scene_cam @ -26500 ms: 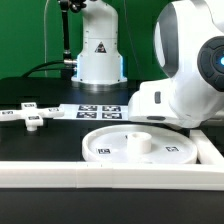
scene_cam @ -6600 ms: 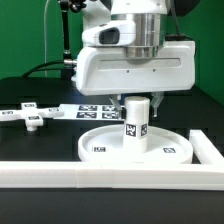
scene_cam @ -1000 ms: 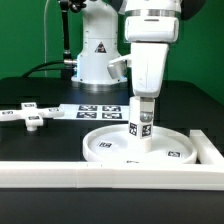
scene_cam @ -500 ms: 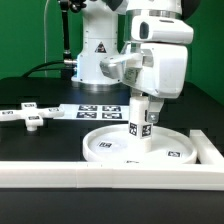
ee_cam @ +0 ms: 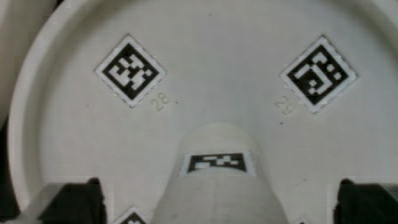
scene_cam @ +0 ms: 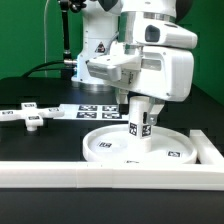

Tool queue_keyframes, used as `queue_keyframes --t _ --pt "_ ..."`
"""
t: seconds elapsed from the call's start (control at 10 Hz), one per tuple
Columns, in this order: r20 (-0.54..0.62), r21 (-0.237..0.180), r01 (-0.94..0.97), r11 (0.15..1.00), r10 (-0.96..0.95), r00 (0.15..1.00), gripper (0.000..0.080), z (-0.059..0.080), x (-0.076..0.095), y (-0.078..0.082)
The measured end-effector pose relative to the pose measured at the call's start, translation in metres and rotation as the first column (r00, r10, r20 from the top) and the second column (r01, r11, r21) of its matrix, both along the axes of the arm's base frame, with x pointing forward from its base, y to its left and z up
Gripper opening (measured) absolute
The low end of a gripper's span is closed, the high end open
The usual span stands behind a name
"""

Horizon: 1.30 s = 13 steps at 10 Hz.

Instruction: Assemble round table

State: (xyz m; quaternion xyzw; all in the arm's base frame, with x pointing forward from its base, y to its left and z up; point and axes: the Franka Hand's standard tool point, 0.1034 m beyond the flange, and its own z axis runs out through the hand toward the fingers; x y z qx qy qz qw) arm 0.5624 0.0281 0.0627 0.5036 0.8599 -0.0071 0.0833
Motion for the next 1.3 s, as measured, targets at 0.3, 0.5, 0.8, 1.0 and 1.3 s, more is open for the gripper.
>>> queue_keyframes --t 0.3,0.5,0.8,1.0,1.3 --pt "0.003 0.006 0.027 1.000 -0.027 1.000 0.0514 -0.001 -0.002 0.011" --pt "0.000 0.005 0.049 0.999 -0.049 0.999 0.0409 -0.002 -0.003 0.012" --pt "0.000 0.005 0.063 0.998 -0.063 0.998 0.0409 -0.002 -0.003 0.010" --pt "-0.002 0.011 0.126 0.992 -0.126 0.992 0.0409 -0.001 -0.003 0.010" --pt "-0.016 0.015 0.538 0.843 -0.538 0.843 0.0410 -0.002 -0.004 0.012"
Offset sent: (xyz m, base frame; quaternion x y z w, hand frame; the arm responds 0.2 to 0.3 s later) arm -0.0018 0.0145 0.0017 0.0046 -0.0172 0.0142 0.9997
